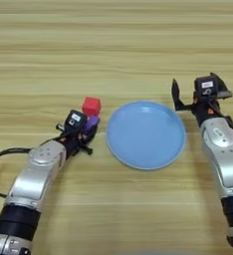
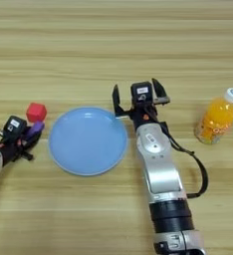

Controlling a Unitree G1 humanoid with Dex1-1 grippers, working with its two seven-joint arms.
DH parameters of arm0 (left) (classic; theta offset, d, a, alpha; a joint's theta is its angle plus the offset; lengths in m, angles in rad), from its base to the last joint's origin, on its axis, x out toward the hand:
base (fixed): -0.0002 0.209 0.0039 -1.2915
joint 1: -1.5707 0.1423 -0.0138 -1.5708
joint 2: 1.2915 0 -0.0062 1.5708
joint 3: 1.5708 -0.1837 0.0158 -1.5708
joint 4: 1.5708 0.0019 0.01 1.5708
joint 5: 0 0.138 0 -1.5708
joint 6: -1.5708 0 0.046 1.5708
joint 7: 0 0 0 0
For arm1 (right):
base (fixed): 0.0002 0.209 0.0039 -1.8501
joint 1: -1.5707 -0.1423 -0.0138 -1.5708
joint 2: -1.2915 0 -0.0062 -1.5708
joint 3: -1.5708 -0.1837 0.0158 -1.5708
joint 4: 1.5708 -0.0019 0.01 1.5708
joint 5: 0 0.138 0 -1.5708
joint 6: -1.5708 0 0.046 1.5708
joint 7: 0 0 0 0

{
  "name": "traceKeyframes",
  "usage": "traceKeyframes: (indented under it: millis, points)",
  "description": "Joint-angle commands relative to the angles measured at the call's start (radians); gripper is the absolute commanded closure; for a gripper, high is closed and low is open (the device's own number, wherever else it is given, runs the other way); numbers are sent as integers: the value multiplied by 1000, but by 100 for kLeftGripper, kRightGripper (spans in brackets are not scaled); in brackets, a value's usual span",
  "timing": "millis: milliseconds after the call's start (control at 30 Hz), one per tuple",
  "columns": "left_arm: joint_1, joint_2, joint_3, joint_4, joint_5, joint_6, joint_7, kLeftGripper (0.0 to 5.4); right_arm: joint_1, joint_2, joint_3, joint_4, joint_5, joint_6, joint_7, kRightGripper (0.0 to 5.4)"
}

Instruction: Move the objects on the table

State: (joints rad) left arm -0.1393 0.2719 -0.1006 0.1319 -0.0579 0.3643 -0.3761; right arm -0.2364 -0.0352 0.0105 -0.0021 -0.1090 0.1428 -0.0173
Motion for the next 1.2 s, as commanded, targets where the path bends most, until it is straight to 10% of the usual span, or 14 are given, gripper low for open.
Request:
traceKeyframes:
  millis: [33,1200]
  points:
    - [20,-7,-28,36,19,11,-6,339,7,-2,-24,11,17,-18,-14,0]
    - [35,-53,4,17,12,-159,27,21,-6,-69,-135,155,74,-152,-44,0]
